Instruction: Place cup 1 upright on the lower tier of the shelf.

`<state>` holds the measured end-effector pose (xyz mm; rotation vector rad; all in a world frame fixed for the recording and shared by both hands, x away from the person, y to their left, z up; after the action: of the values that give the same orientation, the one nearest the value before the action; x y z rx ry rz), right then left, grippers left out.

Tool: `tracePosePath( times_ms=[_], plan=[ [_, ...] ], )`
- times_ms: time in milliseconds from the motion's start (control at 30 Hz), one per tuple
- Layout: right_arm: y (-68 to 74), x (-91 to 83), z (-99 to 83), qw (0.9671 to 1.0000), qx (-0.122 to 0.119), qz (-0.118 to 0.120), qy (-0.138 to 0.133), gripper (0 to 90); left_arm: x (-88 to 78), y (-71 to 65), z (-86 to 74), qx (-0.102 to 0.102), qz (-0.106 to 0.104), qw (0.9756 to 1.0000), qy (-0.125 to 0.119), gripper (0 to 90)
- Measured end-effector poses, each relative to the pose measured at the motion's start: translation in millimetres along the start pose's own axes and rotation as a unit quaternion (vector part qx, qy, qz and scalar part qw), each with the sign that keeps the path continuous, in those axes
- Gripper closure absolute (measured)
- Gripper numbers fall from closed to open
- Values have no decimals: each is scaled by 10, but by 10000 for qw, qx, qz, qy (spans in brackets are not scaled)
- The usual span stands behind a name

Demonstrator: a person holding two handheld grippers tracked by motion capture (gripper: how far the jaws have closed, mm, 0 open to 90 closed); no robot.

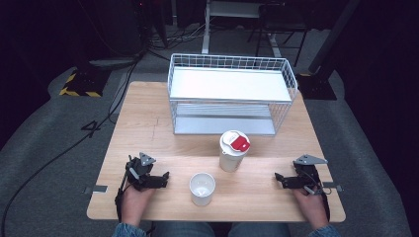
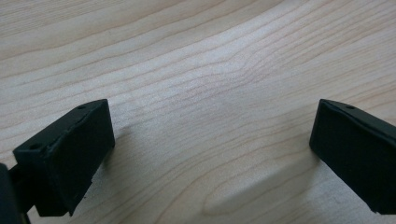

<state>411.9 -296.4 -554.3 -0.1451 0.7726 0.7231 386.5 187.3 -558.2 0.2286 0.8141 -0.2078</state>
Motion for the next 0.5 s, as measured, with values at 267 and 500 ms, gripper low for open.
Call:
tracePosePath(
  times_ms=[267,500],
  plan=[
    [1,0,0,10000,3,2,-1,49,-113,33,14,-70,23,9999,-108,11],
    [0,1,1,10000,4,3,-3,49,-307,27,-11,-127,-115,9994,-286,17]
  ],
)
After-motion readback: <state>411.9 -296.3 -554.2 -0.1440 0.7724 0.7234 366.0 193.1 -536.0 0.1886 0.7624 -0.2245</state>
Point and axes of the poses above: each handheld gripper's, and its own axes: x roughly forward along the jaws, z roughly out of its top, y roughly to its left, the point moved 7 cm from there along x, roughly forward along the jaws, and after that the axes turned 12 degrees about z, right-handed, at the moved point
